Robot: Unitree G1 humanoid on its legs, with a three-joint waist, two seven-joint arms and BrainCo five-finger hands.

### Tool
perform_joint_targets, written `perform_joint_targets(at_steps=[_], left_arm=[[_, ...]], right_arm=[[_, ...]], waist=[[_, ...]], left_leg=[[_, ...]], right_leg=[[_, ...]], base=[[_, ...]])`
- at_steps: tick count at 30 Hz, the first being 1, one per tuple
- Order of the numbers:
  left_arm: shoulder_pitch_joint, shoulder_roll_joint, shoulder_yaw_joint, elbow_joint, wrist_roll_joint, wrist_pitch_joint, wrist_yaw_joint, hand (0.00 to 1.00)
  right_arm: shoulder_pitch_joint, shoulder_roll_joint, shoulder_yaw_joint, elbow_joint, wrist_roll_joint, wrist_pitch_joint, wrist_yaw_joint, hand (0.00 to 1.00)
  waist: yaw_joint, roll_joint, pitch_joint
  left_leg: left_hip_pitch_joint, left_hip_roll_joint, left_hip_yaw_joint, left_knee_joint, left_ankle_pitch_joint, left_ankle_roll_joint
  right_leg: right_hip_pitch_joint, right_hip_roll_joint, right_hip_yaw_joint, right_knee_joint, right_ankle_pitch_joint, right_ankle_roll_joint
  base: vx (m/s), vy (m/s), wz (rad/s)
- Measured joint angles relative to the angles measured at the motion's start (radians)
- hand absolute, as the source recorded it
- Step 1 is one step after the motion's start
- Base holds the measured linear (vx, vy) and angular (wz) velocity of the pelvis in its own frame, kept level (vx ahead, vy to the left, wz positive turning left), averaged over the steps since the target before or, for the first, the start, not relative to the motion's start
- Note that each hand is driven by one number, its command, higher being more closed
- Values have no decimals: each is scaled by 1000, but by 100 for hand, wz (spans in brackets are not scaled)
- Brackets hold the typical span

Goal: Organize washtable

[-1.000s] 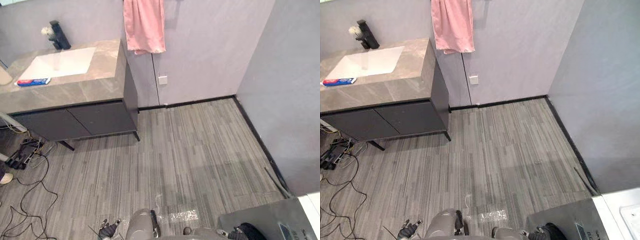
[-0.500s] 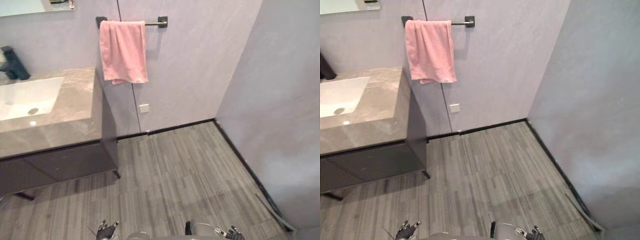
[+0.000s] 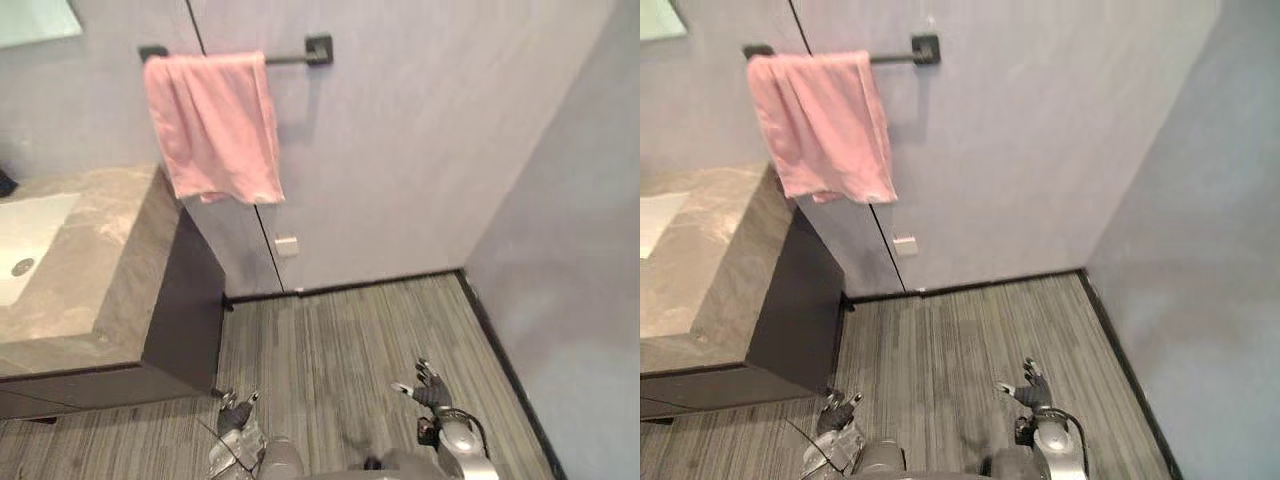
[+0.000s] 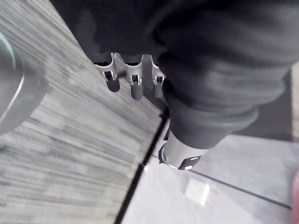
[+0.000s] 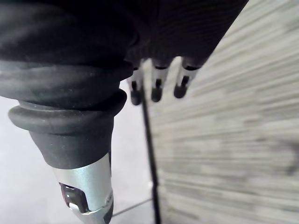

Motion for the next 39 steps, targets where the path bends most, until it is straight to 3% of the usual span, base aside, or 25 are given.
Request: perform_joint_targets(at_steps=[1, 3, 5, 6, 7, 8, 9, 10, 11, 13, 15, 17, 18, 20, 21, 22, 24, 25, 28, 30, 32, 33, 34, 35, 39], left_arm=[[8, -1, -40, -52, 0, -1, -2, 0], [26, 0, -69, -147, 0, -1, 1, 0], [57, -4, -77, -344, 3, 0, 37, 0], [64, -4, -76, -401, 11, 1, 53, 0], [85, -6, -73, -517, 23, 0, 84, 0], [93, -13, -71, -608, 42, 0, 120, 0], [95, -13, -73, -657, 54, 0, 134, 0], [91, -14, -83, -727, 105, 1, 164, 0], [72, -15, -114, -801, 156, 4, 185, 0], [68, -13, -161, -903, 261, 5, 218, 0], [75, -10, -186, -1010, 340, 2, 240, 0], [66, -10, -185, -1092, 439, -2, 273, 0], [60, -11, -171, -1117, 524, 7, 329, 0], [77, -13, -148, -1125, 577, 27, 370, 0], [106, -13, -125, -1120, 586, 41, 389, 0], [138, -12, -122, -1113, 603, 67, 388, 0], [167, -13, -110, -1121, 616, 71, 390, 0], [165, -13, -96, -1128, 628, 75, 391, 0], [165, -13, -81, -1169, 662, 88, 392, 0], [180, -13, -60, -1215, 694, 86, 399, 0], [210, -16, -38, -1256, 718, 84, 413, 0], [232, -19, -21, -1275, 732, 84, 413, 0], [253, -22, -14, -1291, 733, 84, 413, 0], [260, -23, -9, -1292, 735, 83, 412, 0], [271, -25, -2, -1293, 684, 86, 394, 0]], right_arm=[[-11, -21, -20, -44, 0, -4, -6, 0], [6, -43, -58, -99, 0, -4, -14, 0], [6, -83, -106, -176, -1, -5, -45, 0], [-1, -87, -118, -193, -6, -5, -52, 0], [-21, -87, -124, -217, -11, -5, -69, 0], [-28, -78, -118, -254, -15, -5, -73, 0], [-28, -76, -109, -283, -22, -7, -74, 0], [-28, -56, -108, -322, -45, -12, -75, 0], [-36, -39, -103, -343, -50, -14, -88, 0], [-45, -14, -55, -359, -50, -14, -91, 0], [-41, 10, 36, -406, -50, -19, -85, 0], [-42, 43, 88, -470, -46, -32, -65, 0], [-44, 51, 107, -494, -43, -55, -63, 0], [-39, 51, 119, -503, -41, -57, -64, 0], [-28, 56, 126, -505, -41, -57, -64, 0], [-9, 49, 127, -505, -40, -52, -64, 0], [10, 44, 127, -511, -38, -52, -64, 0], [18, 43, 127, -511, -36, -52, -63, 0], [42, 40, 143, -516, -25, -52, -42, 0], [50, 43, 167, -535, -7, -52, -41, 0], [53, 43, 193, -566, 1, -58, -41, 0], [54, 43, 210, -581, 15, -60, -37, 0], [58, 38, 219, -592, 39, -64, -25, 0], [58, 40, 223, -587, 44, -62, -24, 0], [49, 51, 273, -586, 75, -59, -21, 0]], waist=[[-6, 15, 3], [-8, 18, 4], [-1, 27, 0], [1, 31, -1], [2, 32, -4], [7, 20, -11], [5, 19, -11], [-7, 4, -12], [-7, -8, -5], [-18, -3, -3], [-30, 8, -4], [-31, 11, -8], [-31, 8, -10], [-30, -8, -19], [-30, -31, -22], [-26, -11, -25], [-18, 2, -34], [-2, 4, -35], [-1, 2, -30], [2, -4, -25], [4, -9, -22], [4, 6, -29], [0, 34, -37], [3, 41, -39], [19, -4, -37]], left_leg=[[-48, -10, 36, -104, 0, 0], [-71, -52, 102, -337, 2, 0], [-67, -131, 135, -671, 44, -24], [-65, -144, 132, -728, 61, -26], [-52, -170, 120, -778, 125, 11], [-30, -204, 118, -774, 170, 78], [-22, -216, 116, -760, 186, 116], [8, -244, 111, -740, 154, 141], [52, -273, 103, -741, 123, 158], [142, -288, 80, -752, 85, 170], [242, -281, 54, -789, 66, 171], [296, -265, 35, -819, 46, 154], [318, -257, 22, -822, 26, 137], [333, -264, 16, -808, -3, 114], [340, -282, -9, -773, -38, 101], [345, -260, -34, -747, -50, 92], [345, -240, -39, -740, -58, 79], [339, -232, -48, -728, -61, 74], [277, -211, -53, -569, -78, 51], [233, -163, -23, -479, -105, 67], [218, -105, -31, -514, -103, 64], [215, -87, -52, -603, -78, 56], [218, -66, -104, -684, -13, 27], [224, -71, -109, -688, -22, -28], [212, -124, -74, -690, -26, -18]], right_leg=[[44, -5, -36, -40, -6, 10], [95, -16, -79, -92, -15, 25], [142, -15, -116, -147, -31, 54], [152, -11, -116, -154, -36, 64], [173, -16, -108, -157, -52, 92], [184, -43, -86, -122, -73, 128], [173, -59, -67, -60, -87, 152], [117, -108, -30, 121, -92, 176], [34, -146, 4, 348, -40, 204], [-45, -157, 48, 570, -25, 172], [-81, -125, 52, 583, -44, 145], [-135, -89, 42, 479, -49, 135], [-160, -63, 33, 323, -45, 134], [-156, -48, 40, 136, 33, 89], [-142, -63, 54, 69, 94, 73], [-106, -50, 27, 49, 93, 73], [-78, -35, 8, 16, 88, 65], [-74, -29, -2, 13, 80, 56], [-25, -32, -18, -17, 73, 46], [8, -38, -16, -30, 72, 44], [11, -45, -5, -32, 70, 47], [5, -47, 6, -24, 55, 69], [-25, -43, 12, 15, 31, 89], [-38, -47, 23, 38, 17, 100], [-59, -105, 53, 67, 8, 125]], base=[[308, -42, 71], [389, -17, 76], [491, 41, 54], [435, 105, 14], [458, 151, -18], [472, 160, -23], [504, 163, 1], [551, 157, 25], [563, 157, 35], [496, 123, 28], [526, 87, 33], [393, 6, 41], [307, -56, 44], [314, -85, 45], [325, -125, 47], [318, -134, 46], [246, -112, 28], [261, -157, 25], [163, -87, 22], [76, 2, -1], [8, 64, -21], [-11, 164, -25], [-18, 208, -24], [-39, 233, -10], [0, 203, -5]])
